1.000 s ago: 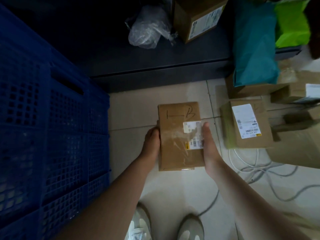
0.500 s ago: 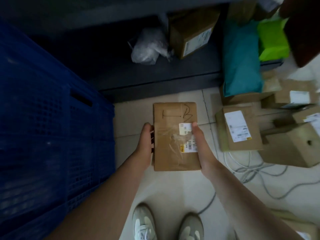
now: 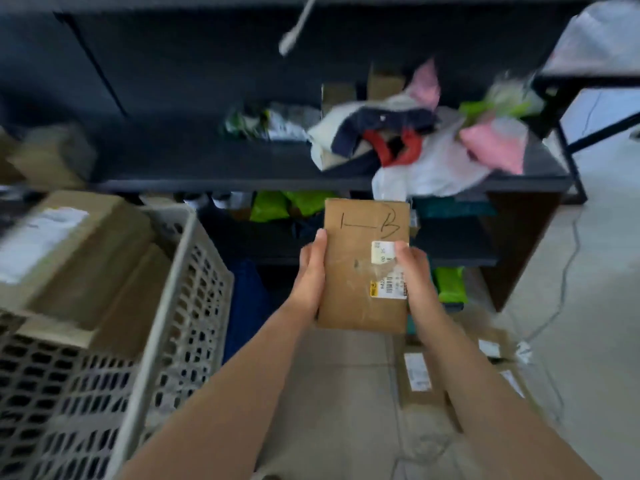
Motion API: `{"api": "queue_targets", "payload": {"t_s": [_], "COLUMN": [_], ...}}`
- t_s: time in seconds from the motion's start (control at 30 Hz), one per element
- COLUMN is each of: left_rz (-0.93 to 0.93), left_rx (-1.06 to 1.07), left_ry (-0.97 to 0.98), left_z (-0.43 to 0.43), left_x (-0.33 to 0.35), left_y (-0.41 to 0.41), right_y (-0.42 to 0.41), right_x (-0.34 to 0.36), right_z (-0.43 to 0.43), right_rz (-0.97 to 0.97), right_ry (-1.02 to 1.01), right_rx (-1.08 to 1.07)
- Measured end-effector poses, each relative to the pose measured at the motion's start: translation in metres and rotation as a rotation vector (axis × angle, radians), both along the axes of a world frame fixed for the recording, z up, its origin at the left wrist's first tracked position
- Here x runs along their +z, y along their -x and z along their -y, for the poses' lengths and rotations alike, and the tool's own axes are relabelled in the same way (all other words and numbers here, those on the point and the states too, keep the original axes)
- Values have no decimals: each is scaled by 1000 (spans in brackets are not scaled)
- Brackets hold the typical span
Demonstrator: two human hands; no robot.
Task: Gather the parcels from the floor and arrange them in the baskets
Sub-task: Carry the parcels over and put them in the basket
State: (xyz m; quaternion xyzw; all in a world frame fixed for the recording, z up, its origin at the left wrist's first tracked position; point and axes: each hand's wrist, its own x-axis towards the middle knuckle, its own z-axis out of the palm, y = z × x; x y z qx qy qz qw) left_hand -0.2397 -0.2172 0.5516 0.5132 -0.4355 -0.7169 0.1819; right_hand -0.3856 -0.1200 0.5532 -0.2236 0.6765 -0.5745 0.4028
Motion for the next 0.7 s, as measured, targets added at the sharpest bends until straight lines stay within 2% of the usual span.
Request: {"api": "queue_targets", "payload": {"t_s": [0.2, 0.4, 0.53, 0.7], "left_rz": [-170, -225, -201, -144], "left_rx": [71, 166, 190, 293], "left_ry": [346, 544, 588, 464], "left_z": [-24, -16, -2, 17], "left_x": [195, 333, 358, 324], "left_y": [-70, -175, -270, -401], "right_y": [-63, -164, -251, -385], "right_x": [182, 322, 344, 308], "right_z": [1, 21, 43, 74], "right_rz": [-130, -232, -233, -175], "right_ry": [197, 363, 342, 187], "right_rx": [104, 185, 234, 319]}}
